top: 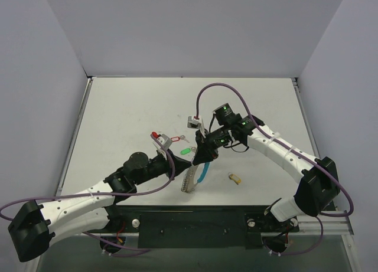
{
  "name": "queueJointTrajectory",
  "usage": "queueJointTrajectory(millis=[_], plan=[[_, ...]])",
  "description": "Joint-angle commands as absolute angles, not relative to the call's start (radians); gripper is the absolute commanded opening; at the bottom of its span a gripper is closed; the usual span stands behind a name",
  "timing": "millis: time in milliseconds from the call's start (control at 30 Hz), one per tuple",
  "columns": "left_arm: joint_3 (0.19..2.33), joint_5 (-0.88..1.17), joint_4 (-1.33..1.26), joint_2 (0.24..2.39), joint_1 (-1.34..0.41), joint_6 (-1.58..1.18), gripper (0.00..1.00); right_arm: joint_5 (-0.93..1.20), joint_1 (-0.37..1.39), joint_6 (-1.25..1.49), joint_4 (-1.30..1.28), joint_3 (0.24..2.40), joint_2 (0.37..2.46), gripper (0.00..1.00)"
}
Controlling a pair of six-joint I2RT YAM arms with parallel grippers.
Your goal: Put the keys on the keyring
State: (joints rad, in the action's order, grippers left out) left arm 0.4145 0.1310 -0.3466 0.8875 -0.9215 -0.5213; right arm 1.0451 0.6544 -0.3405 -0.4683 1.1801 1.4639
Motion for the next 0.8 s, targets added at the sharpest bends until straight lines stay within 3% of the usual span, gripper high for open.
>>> queueJointTrajectory(millis=[0,300,433,567,633,667,767], plan=[[0.483,0.109,-0.391,0.897,-0.923,-0.512,0.0,1.1,0.681,-0.311,-0.465,1.213,1.463,0.09],[0.506,0.107,-0.37,0.911,-0.925,-0.515,0.0,1.069,0.698,-0.287,-0.448,1.216,1.477,0.1],[0.506,0.097,-0.365,0.908,-0.927,-0.523,0.0,1.06,0.698,-0.282,-0.445,1.215,1.482,0.0],[0.476,0.066,-0.403,0.884,-0.925,-0.566,0.0,1.086,0.689,-0.276,-0.443,1.215,1.477,0.0],[0.434,0.055,-0.469,0.847,-0.923,-0.603,0.06,1.107,0.672,-0.269,-0.44,1.221,1.476,0.0],[0.401,0.049,-0.521,0.836,-0.922,-0.617,0.17,1.123,0.661,-0.265,-0.437,1.223,1.471,0.0],[0.315,0.028,-0.652,0.764,-0.922,-0.66,0.36,1.152,0.643,-0.273,-0.437,1.224,1.45,0.0]])
